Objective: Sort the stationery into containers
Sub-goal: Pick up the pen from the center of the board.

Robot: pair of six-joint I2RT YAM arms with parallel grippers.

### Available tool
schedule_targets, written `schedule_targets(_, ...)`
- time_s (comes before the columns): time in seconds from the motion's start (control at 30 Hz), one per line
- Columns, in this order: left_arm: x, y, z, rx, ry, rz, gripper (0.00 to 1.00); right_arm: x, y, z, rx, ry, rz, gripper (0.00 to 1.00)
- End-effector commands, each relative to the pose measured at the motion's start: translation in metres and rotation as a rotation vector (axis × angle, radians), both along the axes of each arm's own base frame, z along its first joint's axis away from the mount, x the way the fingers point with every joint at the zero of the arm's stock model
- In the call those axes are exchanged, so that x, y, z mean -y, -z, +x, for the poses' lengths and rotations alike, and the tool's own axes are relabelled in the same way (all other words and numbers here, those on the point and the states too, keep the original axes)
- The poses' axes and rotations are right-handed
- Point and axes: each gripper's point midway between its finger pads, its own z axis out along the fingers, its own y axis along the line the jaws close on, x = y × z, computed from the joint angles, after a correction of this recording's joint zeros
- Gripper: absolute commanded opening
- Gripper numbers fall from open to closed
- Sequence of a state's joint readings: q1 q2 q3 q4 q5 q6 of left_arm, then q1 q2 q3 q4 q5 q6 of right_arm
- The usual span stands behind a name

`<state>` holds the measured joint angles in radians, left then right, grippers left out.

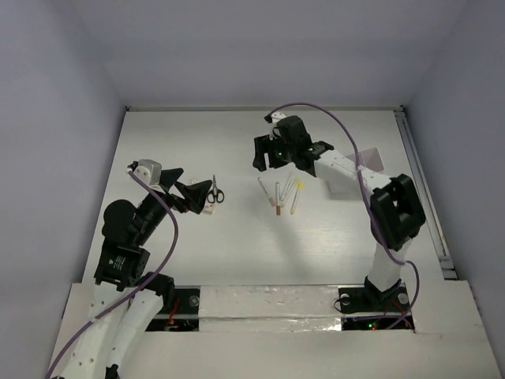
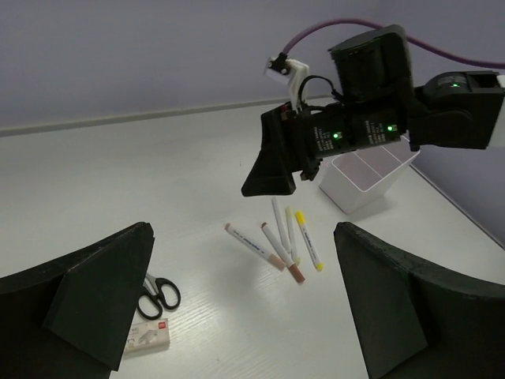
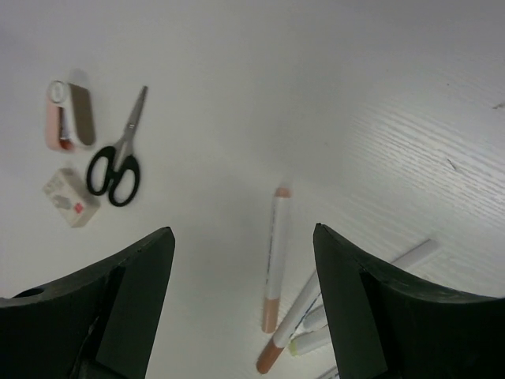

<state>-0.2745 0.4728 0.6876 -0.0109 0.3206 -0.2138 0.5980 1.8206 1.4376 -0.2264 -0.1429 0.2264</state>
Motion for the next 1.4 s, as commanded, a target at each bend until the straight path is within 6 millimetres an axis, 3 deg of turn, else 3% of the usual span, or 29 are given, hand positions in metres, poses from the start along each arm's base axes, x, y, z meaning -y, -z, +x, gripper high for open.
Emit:
schedule_targets(0.0,-0.004,-0.025,-0.004,0.075,-0.015,-0.009,0.99,0.003,0.026,0.003,-0.04,-0.004,-0.161,0.77)
schedule_targets(0.03,-0.004,-0.025,-0.004,0.076,-0.015,-0.01,0.99,-0.004,0.023,0.007,-0.03,-0.012,-0.167,0.77)
schedule_targets(0.37,-0.006,-0.026,-0.004,0.075,-0.032,-0.013,0.99,-0.005,0.071,0.02,-0.072,0.011,-0.305,0.72)
schedule_targets(0.5,-0.008,-0.028,-0.004,0.079,-0.046,-0.016,0.99,-0.015,0.085,0.013,-0.079,-0.011,-0.337,0.69)
schedule_targets(0.6,-0.007,-0.025,-0.002,0.069,-0.044,-0.012,0.99,-0.012,0.099,0.014,-0.097,-0.003,-0.374,0.65)
schedule_targets(0.77,-0.008,-0.026,-0.001,0.067,-0.051,-0.016,0.99,-0.013,0.11,0.012,-0.108,-0.005,-0.401,0.52)
schedule_targets(1.0,-0.008,-0.026,-0.001,0.069,-0.048,-0.016,0.99,-0.008,0.123,0.016,-0.114,0.014,-0.438,0.46)
schedule_targets(1.23,-0.008,-0.026,-0.002,0.07,-0.047,-0.016,0.99,-0.008,0.127,0.015,-0.123,0.016,-0.444,0.27)
schedule_targets(1.37,-0.007,-0.026,-0.001,0.069,-0.047,-0.016,0.99,-0.012,0.116,0.018,-0.102,0.022,-0.414,0.05)
